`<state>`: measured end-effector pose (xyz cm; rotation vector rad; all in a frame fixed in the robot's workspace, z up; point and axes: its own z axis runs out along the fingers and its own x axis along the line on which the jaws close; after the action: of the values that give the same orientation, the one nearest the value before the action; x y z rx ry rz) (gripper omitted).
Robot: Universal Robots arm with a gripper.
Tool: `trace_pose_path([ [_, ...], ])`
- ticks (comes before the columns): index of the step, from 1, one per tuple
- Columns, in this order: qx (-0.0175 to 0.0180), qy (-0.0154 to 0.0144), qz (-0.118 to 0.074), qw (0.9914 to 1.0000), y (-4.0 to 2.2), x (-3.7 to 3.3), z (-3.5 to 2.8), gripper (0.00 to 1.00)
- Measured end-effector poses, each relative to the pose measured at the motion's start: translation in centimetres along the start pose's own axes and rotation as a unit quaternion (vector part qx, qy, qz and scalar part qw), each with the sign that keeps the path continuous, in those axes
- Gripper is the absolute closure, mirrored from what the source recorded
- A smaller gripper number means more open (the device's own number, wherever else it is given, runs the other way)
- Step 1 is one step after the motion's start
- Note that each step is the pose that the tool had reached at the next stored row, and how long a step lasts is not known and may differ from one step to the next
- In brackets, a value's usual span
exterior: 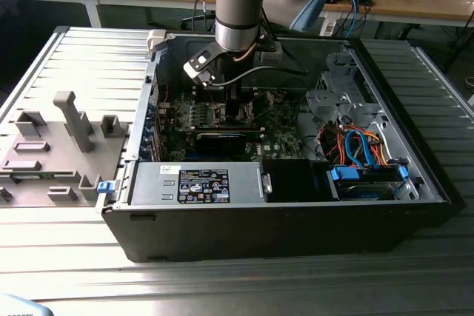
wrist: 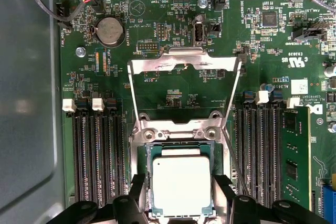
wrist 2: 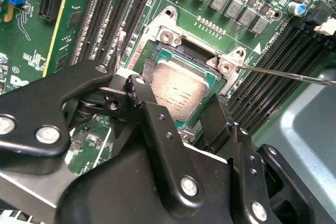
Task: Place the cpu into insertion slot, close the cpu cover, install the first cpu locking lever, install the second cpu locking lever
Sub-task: 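Place the cpu into insertion slot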
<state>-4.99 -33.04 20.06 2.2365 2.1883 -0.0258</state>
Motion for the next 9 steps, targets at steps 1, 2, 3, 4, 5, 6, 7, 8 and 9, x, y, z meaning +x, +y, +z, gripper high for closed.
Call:
trace_pose_path([
  [1,-0.0001,0.0001,0.0,1.0,0.0,0.0,-0.11,0.38],
  [2,0.0,0.0,0.0,1.0,0.0,-0.01,-0.31,0.38],
  [3,0.0,0.0,0.0,1.0,0.0,-0.01,-0.8,0.38],
  [4,0.0,0.0,0.0,1.0,-0.01,-0.02,-1.14,0.38],
  [5,0.0,0.0001,0.0,1.0,0.0,-0.02,-1.19,0.38],
  [6,-0.0001,0.0,-0.005,0.99999,0.0,-0.02,-1.19,0.38],
  [7,-0.0002,0.0,-0.011,0.99994,0.0,-0.02,-1.2,0.38],
  [8,-0.0003,-0.0001,-0.015,0.99989,0.0,-0.02,-1.2,0.4],
  [9,-0.0003,-0.0001,-0.018,0.99984,0.0,-0.02,-1.2,0.46],
])
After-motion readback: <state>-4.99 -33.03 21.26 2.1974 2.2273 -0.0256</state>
